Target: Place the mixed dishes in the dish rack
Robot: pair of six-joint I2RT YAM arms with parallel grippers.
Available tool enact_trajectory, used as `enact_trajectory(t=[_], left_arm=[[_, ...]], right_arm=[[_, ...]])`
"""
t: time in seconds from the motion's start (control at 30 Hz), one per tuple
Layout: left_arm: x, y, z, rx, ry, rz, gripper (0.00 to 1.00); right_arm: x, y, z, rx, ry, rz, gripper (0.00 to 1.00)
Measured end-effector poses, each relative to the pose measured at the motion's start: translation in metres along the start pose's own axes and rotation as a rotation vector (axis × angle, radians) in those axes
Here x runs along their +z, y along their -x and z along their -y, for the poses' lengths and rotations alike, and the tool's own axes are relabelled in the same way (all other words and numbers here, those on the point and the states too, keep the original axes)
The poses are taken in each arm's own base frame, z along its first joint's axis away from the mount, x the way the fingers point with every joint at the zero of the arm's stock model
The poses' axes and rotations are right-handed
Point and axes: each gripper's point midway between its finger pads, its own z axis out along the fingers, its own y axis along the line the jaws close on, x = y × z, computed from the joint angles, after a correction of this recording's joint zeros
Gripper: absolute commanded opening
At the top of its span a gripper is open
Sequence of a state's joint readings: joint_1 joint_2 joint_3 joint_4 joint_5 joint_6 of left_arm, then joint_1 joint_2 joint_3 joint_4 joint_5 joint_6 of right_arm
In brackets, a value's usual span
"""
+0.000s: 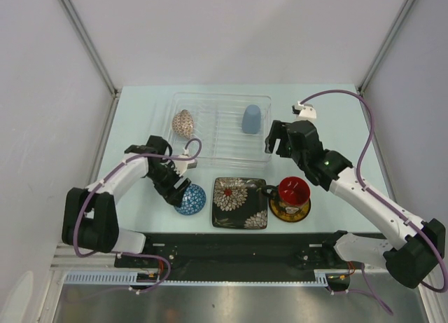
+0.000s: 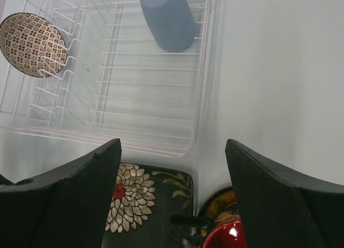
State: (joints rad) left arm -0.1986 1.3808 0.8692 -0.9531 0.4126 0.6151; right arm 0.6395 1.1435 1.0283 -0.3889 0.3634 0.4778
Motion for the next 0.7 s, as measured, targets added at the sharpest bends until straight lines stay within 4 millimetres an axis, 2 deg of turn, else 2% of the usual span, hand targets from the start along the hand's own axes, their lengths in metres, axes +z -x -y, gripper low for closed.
enact_trajectory(t=[0.23,0.33,0.5,0.7], left_arm=[[0.014,-0.006,0.000,-0.003,-0.058,-0.047,0.73],[0.019,-0.008,0.000,-0.012,-0.080,-0.063,0.65],[0.028,-0.008,-0.002,-0.025,-0.097,-0.079,0.45],[0.027,0.003,-0.006,-0.021,-0.082,-0.062,0.27]], right_arm=[[-0.001,0.003,0.003,0.001,-0.014,0.012,0.84],[-0.002,0.003,0.004,0.002,-0.018,0.016,0.84],[-0.002,0.004,0.005,0.002,-0.026,0.017,0.84],[-0.002,0.003,0.008,0.000,-0.037,0.018,0.84]])
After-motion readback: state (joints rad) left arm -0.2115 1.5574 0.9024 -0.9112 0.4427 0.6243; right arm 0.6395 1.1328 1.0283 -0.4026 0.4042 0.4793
